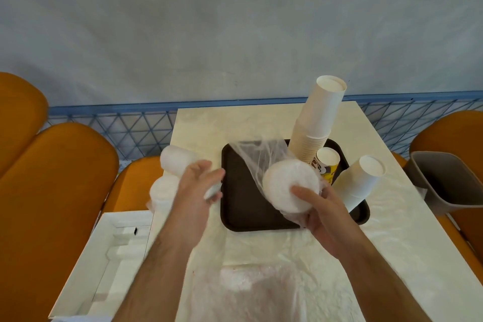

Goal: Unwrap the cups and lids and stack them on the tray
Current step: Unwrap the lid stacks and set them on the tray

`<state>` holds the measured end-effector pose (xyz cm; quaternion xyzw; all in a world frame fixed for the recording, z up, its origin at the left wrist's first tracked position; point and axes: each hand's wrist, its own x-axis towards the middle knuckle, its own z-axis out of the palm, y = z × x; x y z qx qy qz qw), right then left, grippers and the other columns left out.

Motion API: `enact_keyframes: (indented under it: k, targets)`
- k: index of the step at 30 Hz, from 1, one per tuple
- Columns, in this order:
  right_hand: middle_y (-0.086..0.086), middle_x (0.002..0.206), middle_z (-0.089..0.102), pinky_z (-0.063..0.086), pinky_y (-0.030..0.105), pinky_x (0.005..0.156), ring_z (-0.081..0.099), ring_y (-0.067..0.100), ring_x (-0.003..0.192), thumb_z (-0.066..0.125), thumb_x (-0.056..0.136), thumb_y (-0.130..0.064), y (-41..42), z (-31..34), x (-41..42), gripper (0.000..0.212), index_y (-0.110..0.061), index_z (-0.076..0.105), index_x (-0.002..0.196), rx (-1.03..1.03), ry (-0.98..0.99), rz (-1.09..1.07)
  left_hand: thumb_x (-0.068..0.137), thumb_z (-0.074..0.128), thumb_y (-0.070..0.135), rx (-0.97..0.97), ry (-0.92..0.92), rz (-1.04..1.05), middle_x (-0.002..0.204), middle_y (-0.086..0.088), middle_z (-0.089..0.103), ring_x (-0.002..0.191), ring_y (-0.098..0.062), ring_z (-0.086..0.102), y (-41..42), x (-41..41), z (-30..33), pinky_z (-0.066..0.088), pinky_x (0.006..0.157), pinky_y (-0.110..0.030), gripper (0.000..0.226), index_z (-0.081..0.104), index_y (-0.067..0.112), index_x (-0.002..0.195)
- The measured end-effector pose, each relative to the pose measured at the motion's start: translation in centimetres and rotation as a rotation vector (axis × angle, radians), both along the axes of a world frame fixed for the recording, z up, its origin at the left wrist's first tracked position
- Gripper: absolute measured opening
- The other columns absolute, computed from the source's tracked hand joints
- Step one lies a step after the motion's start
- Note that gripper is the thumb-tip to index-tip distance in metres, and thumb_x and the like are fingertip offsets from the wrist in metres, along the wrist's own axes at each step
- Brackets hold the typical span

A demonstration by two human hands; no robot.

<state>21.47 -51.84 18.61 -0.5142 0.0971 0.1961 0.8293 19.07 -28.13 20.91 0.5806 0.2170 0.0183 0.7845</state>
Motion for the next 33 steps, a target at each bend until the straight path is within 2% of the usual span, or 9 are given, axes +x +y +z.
enact_keyframes:
  k: [2, 4, 7, 11, 15, 20, 24, 28, 33]
  targets:
    - [0.007, 0.131, 0.066, 0.059, 0.054, 0.085, 0.068, 0.032, 0.115, 0.086, 0.076, -0.011, 1.0, 0.1, -0.1, 0.073, -0.025, 0.050, 0.137, 0.030, -0.001, -0.033, 0.057, 0.083, 0.046, -0.041, 0.132, -0.169, 0.127, 0.002, 0.061, 0.116, -0.014, 0.060, -2.0, -1.1, -1.2, 0.048, 0.098, -0.038, 0.074, 0.056, 0.027, 0.123]
    - [0.010, 0.125, 0.067, 0.056, 0.062, 0.089, 0.071, 0.032, 0.108, 0.086, 0.070, -0.016, 2.1, 0.4, -0.6, 0.071, -0.022, 0.048, 0.130, -0.045, -0.021, -0.030, 0.056, 0.087, 0.043, -0.138, 0.163, -0.308, 0.125, 0.000, 0.066, 0.116, -0.016, 0.063, -4.0, -2.0, -1.5, 0.048, 0.102, -0.040, 0.085, 0.053, 0.023, 0.131]
    - [0.014, 0.118, 0.068, 0.061, 0.056, 0.080, 0.073, 0.030, 0.102, 0.086, 0.068, -0.029, 3.1, 0.8, -1.4, 0.063, -0.015, 0.054, 0.120, -0.246, -0.123, 0.043, 0.069, 0.089, 0.022, -0.317, 0.077, -0.211, 0.124, -0.011, 0.068, 0.113, -0.025, 0.067, -5.3, -1.8, -1.0, 0.055, 0.092, -0.040, 0.071, 0.055, 0.010, 0.130]
    - [0.001, 0.113, 0.072, 0.062, 0.045, 0.083, 0.070, 0.022, 0.108, 0.081, 0.073, -0.038, 2.7, 0.9, -1.2, 0.039, -0.019, 0.069, 0.105, -0.367, -0.246, 0.044, 0.066, 0.083, 0.013, -0.336, 0.038, -0.058, 0.120, -0.009, 0.070, 0.109, -0.026, 0.069, -5.2, -1.3, -1.0, 0.057, 0.087, -0.043, 0.065, 0.057, 0.014, 0.127]
    - [0.005, 0.106, 0.075, 0.061, 0.048, 0.084, 0.072, 0.027, 0.105, 0.077, 0.074, -0.026, 2.7, 1.0, -1.3, 0.035, -0.005, 0.072, 0.102, -0.292, -0.276, -0.013, 0.059, 0.084, 0.016, -0.307, 0.039, -0.011, 0.117, -0.007, 0.071, 0.107, -0.024, 0.070, -5.5, -1.3, -0.9, 0.057, 0.088, -0.043, 0.071, 0.058, 0.018, 0.125]
    - [0.003, 0.101, 0.077, 0.063, 0.045, 0.079, 0.073, 0.025, 0.099, 0.076, 0.073, -0.020, 3.2, 1.0, -1.6, 0.023, -0.009, 0.077, 0.094, -0.281, -0.283, -0.161, 0.054, 0.084, 0.020, -0.249, 0.016, 0.067, 0.108, 0.000, 0.073, 0.099, -0.019, 0.072, -6.5, -1.5, -0.9, 0.060, 0.076, -0.037, 0.071, 0.061, 0.025, 0.121]
    - [0.005, 0.098, 0.076, 0.062, 0.047, 0.079, 0.073, 0.026, 0.100, 0.073, 0.075, -0.021, 3.2, 1.2, -1.8, 0.017, -0.011, 0.074, 0.088, -0.255, -0.289, -0.160, 0.055, 0.091, 0.016, -0.286, 0.006, 0.105, 0.116, -0.001, 0.068, 0.106, -0.023, 0.068, -6.6, -1.5, -1.0, 0.059, 0.073, -0.036, 0.077, 0.057, 0.030, 0.122]
    - [0.013, 0.099, 0.074, 0.061, 0.046, 0.083, 0.072, 0.028, 0.097, 0.074, 0.081, -0.028, 2.7, 1.2, -1.6, 0.018, -0.012, 0.068, 0.085, -0.143, -0.270, -0.082, 0.065, 0.086, 0.014, -0.444, -0.001, 0.063, 0.122, -0.006, 0.068, 0.112, -0.028, 0.067, -5.9, -1.4, -1.0, 0.059, 0.073, -0.038, 0.067, 0.057, 0.027, 0.123]
    - [0.020, 0.099, 0.067, 0.054, 0.047, 0.091, 0.063, 0.034, 0.094, 0.082, 0.074, -0.055, 2.0, 0.8, -1.2, 0.042, -0.019, 0.064, 0.087, -0.127, -0.344, 0.089, 0.077, 0.074, 0.020, -0.613, 0.011, -0.089, 0.134, -0.019, 0.060, 0.120, -0.038, 0.061, -4.7, -1.2, -1.1, 0.060, 0.081, -0.045, 0.069, 0.046, 0.016, 0.140]
